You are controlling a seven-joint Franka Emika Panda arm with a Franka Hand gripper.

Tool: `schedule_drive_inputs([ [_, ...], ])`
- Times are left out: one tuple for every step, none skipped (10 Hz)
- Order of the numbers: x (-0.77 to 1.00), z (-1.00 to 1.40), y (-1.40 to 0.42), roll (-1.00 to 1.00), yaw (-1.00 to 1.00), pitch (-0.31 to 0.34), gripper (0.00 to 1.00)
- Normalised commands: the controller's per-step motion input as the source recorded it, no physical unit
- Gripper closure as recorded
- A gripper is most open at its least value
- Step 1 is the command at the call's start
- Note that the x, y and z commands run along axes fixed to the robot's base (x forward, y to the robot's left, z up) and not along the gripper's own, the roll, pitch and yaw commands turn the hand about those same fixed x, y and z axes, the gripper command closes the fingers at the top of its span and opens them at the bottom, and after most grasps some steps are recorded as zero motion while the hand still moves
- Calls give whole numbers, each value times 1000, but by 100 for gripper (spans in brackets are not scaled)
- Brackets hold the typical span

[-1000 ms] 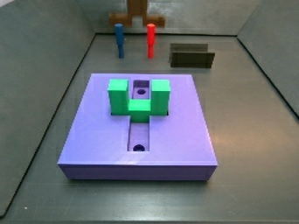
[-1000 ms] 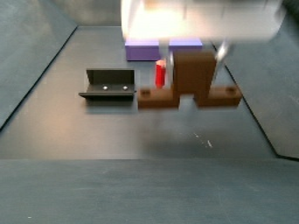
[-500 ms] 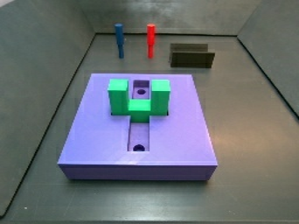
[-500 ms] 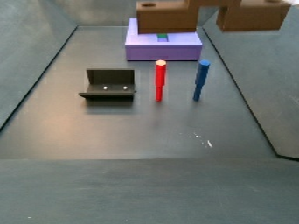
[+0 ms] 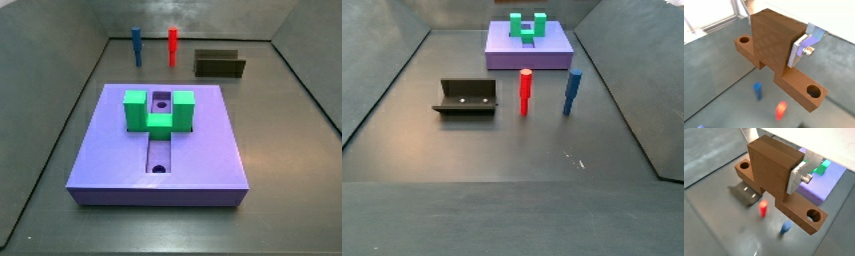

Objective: Pick up the brown object. Move up. Move to above the board. Insert the brown object.
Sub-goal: Move to above the board.

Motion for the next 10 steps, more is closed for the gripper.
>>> schedule_drive_inputs([
  [102,148,-1400,-27,-19,16,100],
  [103,149,-1400,0,-4,22,100],
  [104,154,-1400,-22,1,27,100],
  [109,168,-1400,7,0,51,100],
  [116,172,-1400,4,4,64,100],
  [143,175,-1400,0,2,101,100],
  [164,179,-1400,-6,3,119,100],
  [210,188,-1400,17,8,152,100],
  [150,109,-745,12,10,164,100],
  [117,71,-401,12,4,150,100],
])
